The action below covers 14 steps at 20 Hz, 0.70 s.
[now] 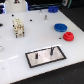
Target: Insert the blue gear onto the right peg, followed by the red gear
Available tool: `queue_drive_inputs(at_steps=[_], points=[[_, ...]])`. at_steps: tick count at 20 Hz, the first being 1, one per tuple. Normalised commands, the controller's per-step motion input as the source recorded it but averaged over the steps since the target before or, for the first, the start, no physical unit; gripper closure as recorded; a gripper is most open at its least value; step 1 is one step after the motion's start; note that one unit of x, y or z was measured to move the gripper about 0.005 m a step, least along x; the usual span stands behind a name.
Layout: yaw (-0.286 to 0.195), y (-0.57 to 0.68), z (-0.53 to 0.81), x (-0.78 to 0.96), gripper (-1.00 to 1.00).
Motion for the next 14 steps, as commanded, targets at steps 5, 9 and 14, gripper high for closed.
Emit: queue_drive_inputs(at_steps=[5,9,14], points=[[0.000,0.11,-0.57,-0.33,-1.00],[0.000,-0.15,-0.54,-0.34,-1.00],[0.000,-0.23,-0.53,-0.22,-1.00]])
